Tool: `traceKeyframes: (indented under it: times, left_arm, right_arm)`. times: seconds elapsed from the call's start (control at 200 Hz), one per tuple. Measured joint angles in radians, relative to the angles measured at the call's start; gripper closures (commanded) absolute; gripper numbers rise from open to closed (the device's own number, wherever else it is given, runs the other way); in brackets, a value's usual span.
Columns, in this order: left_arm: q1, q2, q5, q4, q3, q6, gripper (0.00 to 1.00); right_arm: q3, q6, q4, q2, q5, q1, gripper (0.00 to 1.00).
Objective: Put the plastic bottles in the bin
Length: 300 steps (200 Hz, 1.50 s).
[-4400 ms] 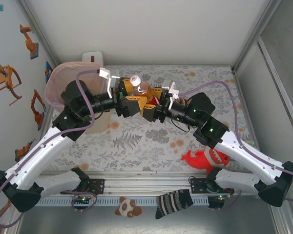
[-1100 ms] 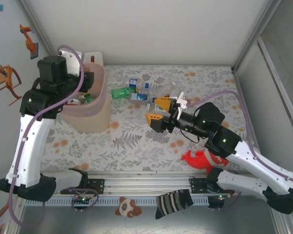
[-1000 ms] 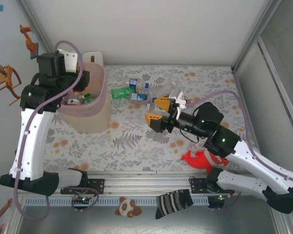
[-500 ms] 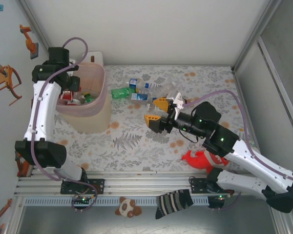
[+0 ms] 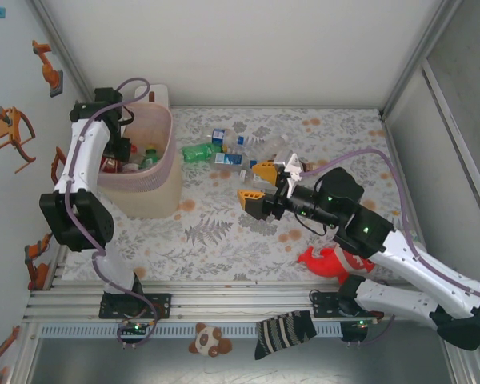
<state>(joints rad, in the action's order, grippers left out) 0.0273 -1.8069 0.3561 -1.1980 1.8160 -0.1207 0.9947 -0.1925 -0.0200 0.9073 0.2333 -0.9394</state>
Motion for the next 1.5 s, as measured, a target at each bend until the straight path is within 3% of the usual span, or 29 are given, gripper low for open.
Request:
traceKeyframes:
  times: [0.536, 0.976, 1.227, 1.502]
  left_arm:
    - [-0.017, -0.021, -0.14, 0.015, -0.051, 0.011, 0.28]
    - [-0.008, 0.154, -0.283, 0.02, -0.011, 0.041, 0.25]
    - [-0.008, 0.237, -0.35, 0.024, -0.004, 0.069, 0.25]
    - [-0.008, 0.324, -0.508, 0.078, -0.006, 0.143, 0.25]
  right_arm:
    - [0.0, 0.004, -0.002, -0.001, -0.007, 0.0, 0.24]
    - [0.008, 0.007, -0.021, -0.001, -0.032, 0.0, 0.24]
    - [0.061, 0.008, -0.106, 0.008, -0.133, 0.0, 0.25]
    - [0.163, -0.002, -0.283, 0.089, -0.37, 0.0, 0.26]
